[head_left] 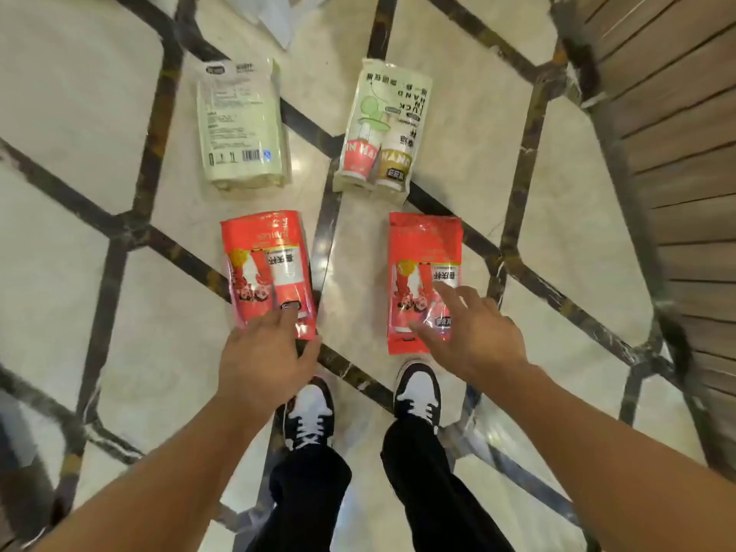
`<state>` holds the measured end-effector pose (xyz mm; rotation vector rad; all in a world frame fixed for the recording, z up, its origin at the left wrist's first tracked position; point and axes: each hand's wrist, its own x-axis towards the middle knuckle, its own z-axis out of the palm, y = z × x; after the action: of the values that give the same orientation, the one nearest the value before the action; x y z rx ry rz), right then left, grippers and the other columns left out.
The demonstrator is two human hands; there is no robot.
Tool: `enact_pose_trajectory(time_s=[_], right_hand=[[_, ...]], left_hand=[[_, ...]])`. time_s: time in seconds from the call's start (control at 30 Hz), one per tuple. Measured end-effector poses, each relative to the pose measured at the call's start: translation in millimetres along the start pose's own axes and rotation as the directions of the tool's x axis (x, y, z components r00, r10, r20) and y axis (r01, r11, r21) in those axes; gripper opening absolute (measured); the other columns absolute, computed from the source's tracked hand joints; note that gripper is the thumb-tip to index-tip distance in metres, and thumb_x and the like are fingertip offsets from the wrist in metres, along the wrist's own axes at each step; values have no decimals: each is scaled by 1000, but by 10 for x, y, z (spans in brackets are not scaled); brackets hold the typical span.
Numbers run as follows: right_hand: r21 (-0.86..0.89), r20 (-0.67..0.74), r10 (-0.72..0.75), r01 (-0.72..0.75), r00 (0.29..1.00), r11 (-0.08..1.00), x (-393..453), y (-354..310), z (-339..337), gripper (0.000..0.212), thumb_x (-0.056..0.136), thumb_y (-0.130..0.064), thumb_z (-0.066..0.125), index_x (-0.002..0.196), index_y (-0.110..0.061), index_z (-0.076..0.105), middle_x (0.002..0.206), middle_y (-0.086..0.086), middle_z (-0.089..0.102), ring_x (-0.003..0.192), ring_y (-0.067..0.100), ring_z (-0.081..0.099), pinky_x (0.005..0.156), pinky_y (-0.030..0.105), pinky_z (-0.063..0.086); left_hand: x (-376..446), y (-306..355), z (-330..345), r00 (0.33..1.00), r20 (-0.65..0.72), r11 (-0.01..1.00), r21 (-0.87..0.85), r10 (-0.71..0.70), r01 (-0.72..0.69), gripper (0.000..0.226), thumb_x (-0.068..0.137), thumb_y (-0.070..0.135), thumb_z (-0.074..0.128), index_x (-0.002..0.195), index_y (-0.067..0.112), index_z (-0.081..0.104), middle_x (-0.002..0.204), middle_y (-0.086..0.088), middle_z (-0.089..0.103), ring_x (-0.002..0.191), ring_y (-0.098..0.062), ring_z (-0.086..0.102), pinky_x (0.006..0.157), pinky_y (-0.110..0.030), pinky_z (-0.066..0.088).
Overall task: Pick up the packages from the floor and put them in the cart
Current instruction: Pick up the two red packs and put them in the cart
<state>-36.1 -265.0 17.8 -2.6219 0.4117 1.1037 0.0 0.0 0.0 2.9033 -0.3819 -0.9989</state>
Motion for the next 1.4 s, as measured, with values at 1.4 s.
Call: enact_pose_trajectory(time_s=[1.4], right_hand=[[783, -227, 259, 18, 939, 621, 139, 152, -1390, 90, 76, -59, 84, 150, -37, 38, 95, -24, 61, 83, -2, 61, 73, 27, 50]], left_hand=[[439, -10, -1633, 896, 127, 387, -870, -425, 307, 72, 54, 57, 95, 114, 25, 71, 101, 0, 79, 85, -22, 76, 74, -33, 58]])
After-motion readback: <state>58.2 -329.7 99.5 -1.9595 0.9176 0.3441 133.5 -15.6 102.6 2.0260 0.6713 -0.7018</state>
